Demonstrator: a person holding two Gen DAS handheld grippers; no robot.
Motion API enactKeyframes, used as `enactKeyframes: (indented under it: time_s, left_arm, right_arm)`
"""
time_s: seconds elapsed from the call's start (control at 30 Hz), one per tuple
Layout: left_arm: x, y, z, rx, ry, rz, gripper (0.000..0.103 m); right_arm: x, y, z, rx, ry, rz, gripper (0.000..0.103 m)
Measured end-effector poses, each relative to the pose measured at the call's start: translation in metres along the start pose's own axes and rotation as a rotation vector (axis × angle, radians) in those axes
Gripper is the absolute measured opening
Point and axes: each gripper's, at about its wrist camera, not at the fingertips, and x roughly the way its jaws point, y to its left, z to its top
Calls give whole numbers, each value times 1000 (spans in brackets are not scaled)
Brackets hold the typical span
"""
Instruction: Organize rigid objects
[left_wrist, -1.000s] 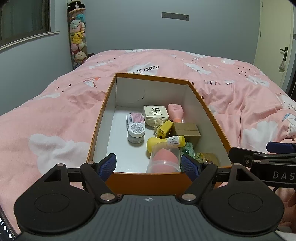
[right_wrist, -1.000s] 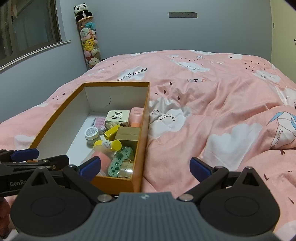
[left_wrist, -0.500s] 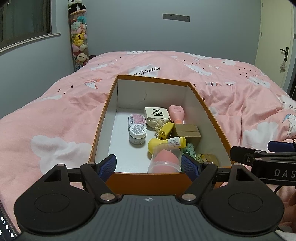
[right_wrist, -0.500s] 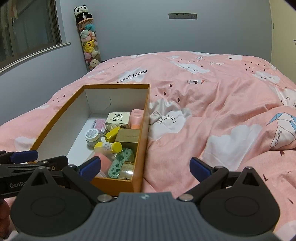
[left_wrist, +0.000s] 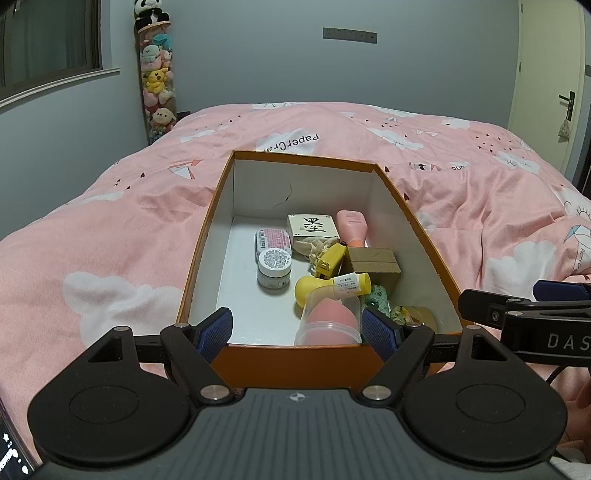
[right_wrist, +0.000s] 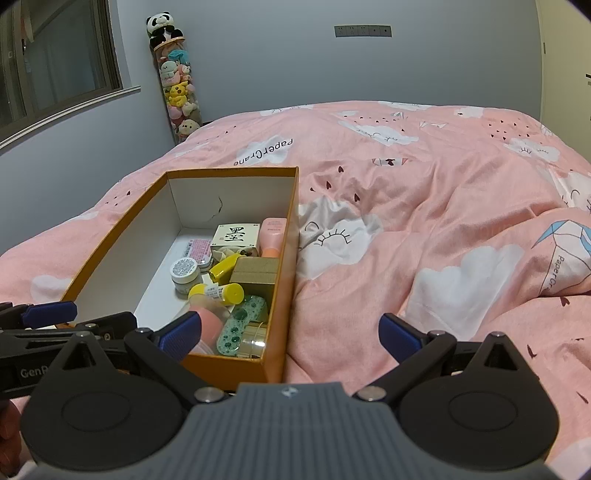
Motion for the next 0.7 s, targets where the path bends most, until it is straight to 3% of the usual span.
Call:
enactKeyframes:
  time_s: [0.47,0.7]
  left_arm:
    - [0,0,0,2,0,-1,93]
    - [-2,1,0,4,-9,-2,88]
  right_arm:
    - [0,0,0,2,0,0,100]
    - [0,2,-1,3,2,1,100]
